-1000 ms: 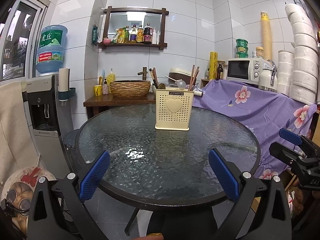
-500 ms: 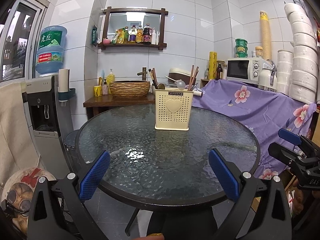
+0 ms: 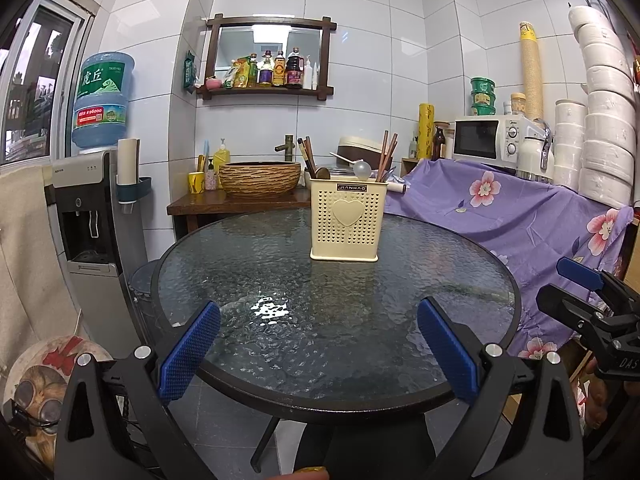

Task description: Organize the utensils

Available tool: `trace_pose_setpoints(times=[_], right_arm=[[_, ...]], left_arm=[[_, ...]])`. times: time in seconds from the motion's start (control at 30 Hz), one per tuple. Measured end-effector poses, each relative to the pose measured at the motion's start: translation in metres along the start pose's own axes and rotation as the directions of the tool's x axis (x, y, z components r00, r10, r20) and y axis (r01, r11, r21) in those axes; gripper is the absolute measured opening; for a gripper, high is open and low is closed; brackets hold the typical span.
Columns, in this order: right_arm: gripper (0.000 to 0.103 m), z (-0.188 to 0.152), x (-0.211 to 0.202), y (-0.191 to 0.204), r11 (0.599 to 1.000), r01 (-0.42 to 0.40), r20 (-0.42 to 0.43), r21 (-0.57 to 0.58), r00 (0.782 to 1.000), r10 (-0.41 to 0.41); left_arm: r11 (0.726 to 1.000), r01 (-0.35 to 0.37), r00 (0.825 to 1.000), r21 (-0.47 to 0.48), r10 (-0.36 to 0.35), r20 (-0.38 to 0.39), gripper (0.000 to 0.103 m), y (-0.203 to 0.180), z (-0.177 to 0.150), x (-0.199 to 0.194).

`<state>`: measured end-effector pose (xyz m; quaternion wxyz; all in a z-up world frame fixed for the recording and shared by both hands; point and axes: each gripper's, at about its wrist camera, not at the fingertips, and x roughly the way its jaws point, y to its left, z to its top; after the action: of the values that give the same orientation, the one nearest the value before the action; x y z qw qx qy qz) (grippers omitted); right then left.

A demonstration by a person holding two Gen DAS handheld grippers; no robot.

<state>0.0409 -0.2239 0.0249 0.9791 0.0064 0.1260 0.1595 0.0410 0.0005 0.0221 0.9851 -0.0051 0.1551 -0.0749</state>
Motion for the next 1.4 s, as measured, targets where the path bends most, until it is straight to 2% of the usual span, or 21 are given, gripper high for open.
trace_pose_setpoints(times=[0.73, 1.4], right_arm=[[0.097, 0.0001, 0.0, 0.0007, 1.0, 0.001, 0.0, 0.001, 1.0, -0.001], [0.097, -0.0036, 0.0023, 0.0037, 1.0, -0.001, -0.005, 0.006, 1.0, 0.001]], left_arm=[[1.0, 0.018, 1.0, -0.019, -0.018, 0.002, 0.097, 0.0004, 0.003, -0.0012], [1.0, 0.003, 1.0, -0.003, -0.003, -0.003, 0.097, 0.0015, 0.0006, -0.0001]])
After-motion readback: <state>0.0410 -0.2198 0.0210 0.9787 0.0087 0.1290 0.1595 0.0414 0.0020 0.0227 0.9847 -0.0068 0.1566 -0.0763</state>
